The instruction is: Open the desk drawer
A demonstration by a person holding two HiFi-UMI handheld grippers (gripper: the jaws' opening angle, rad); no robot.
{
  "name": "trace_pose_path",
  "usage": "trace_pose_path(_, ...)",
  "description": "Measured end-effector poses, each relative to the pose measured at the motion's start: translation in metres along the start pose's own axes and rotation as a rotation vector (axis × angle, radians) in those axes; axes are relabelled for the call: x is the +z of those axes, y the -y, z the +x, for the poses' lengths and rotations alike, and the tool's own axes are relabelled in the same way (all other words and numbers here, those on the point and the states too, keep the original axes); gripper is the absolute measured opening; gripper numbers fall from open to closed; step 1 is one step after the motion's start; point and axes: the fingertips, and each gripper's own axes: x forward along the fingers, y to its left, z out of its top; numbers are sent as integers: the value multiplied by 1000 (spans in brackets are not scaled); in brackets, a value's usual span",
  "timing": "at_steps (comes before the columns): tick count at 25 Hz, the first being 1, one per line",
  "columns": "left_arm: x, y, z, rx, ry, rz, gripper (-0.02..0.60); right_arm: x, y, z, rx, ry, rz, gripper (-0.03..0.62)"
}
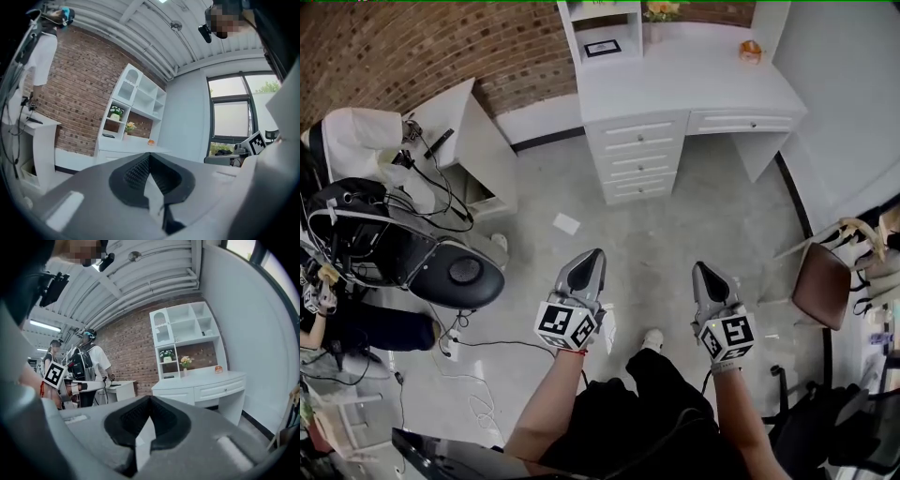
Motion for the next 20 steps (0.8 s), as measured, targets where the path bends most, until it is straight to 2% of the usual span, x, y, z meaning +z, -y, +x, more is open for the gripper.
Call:
trace_pose_path(10,-3,-1,72,45,5,1,2,3,67,44,44,-18,13,2)
trace_pose_path(20,-29,-19,96,69,-47,-19,2,-12,86,81,77,-45,49,2)
